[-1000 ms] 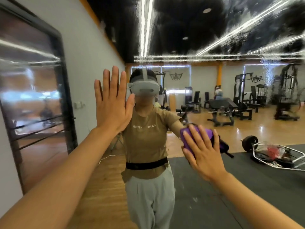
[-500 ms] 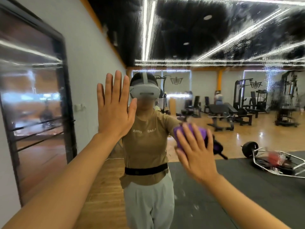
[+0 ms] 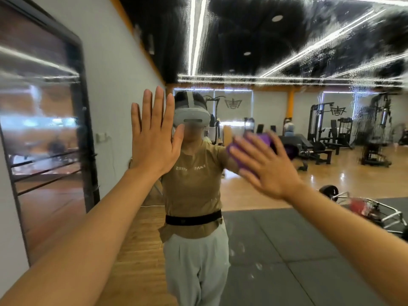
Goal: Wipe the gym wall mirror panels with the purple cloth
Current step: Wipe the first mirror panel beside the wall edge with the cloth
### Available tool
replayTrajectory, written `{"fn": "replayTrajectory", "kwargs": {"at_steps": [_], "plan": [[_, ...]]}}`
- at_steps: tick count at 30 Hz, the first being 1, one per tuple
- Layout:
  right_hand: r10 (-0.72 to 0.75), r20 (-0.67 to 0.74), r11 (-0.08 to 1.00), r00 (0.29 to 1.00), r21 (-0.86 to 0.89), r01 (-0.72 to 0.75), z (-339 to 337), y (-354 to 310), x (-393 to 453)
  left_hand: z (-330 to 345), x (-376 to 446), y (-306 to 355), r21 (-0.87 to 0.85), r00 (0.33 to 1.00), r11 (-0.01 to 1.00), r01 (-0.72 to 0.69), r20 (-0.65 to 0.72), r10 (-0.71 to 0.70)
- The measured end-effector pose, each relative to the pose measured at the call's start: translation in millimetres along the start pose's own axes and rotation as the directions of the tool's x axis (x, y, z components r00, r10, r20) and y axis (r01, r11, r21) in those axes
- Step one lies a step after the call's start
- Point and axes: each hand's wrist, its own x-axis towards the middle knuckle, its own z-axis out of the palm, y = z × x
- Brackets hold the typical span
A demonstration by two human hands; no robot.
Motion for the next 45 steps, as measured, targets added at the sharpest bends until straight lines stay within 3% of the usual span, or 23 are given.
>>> {"fn": "replayTrajectory", "kwargs": {"at_steps": [5,8,11,14,17,22,24,26,28,31,34,36,39,42,45], "plan": [[0.369,-0.082,0.927,0.926,0.097,-0.361,-24.0,46.2,74.9,-3.5,0.7,-0.4,-0.011,0.999,1.000,0.002,0.035,-0.002],[0.437,-0.155,0.899,0.886,0.105,-0.425,-11.7,18.5,65.7,-4.0,1.0,-0.2,-0.023,0.999,1.000,0.011,0.035,-0.011],[0.319,-0.155,0.948,0.935,0.069,-0.311,8.3,-32.2,20.2,-4.2,0.4,0.5,-0.024,0.999,1.000,0.011,0.043,-0.010],[0.076,-0.075,0.997,0.994,0.027,-0.074,30.8,-87.3,-45.5,-5.5,0.9,1.1,-0.036,0.999,0.999,0.007,0.046,-0.006],[-0.108,0.048,0.991,0.993,-0.069,0.111,48.9,-122.2,-97.0,-5.2,-1.3,0.7,-0.038,0.999,0.999,0.013,0.053,-0.011],[-0.302,0.093,0.949,0.949,-0.063,0.308,39.1,-98.1,-83.6,-3.2,-8.4,-1.9,-0.019,0.998,1.000,-0.018,0.055,0.019],[-0.324,0.067,0.945,0.944,-0.013,0.325,26.1,-73.2,-52.1,-3.4,-8.4,-3.5,-0.028,0.998,0.999,-0.021,0.057,0.023],[-0.206,0.011,0.978,0.978,0.005,0.206,12.0,-44.1,-7.6,-3.5,-7.6,-4.9,-0.031,0.998,0.999,-0.026,0.057,0.028],[0.031,-0.087,0.999,0.996,0.008,-0.031,-2.5,-16.4,39.6,-3.7,-7.8,-5.7,-0.019,0.998,0.999,-0.028,0.060,0.029],[0.374,-0.171,0.927,0.912,0.095,-0.362,-16.1,8.9,88.5,-5.0,-8.0,-5.8,-0.021,0.997,0.999,-0.036,0.071,0.038],[0.464,-0.220,0.886,0.858,0.129,-0.446,-13.6,-5.1,92.8,-5.8,-8.0,-8.9,-0.028,0.996,0.998,-0.053,0.070,0.055],[0.363,-0.222,0.932,0.905,0.067,-0.357,-2.8,-29.2,68.3,-5.5,-10.0,-14.7,-0.015,0.995,0.996,-0.083,0.061,0.083],[0.065,-0.116,0.998,0.991,-0.007,-0.066,20.7,-81.6,4.1,-5.7,-11.9,-23.8,0.000,0.988,0.990,-0.144,0.058,0.143],[-0.183,-0.010,0.982,0.983,-0.050,0.183,41.2,-124.3,-49.9,-6.2,-10.8,-28.4,0.007,0.985,0.987,-0.162,0.068,0.162],[-0.290,0.031,0.953,0.956,-0.082,0.292,45.0,-122.1,-56.9,-4.2,-10.4,-29.3,0.024,0.982,0.984,-0.178,0.063,0.176]]}}
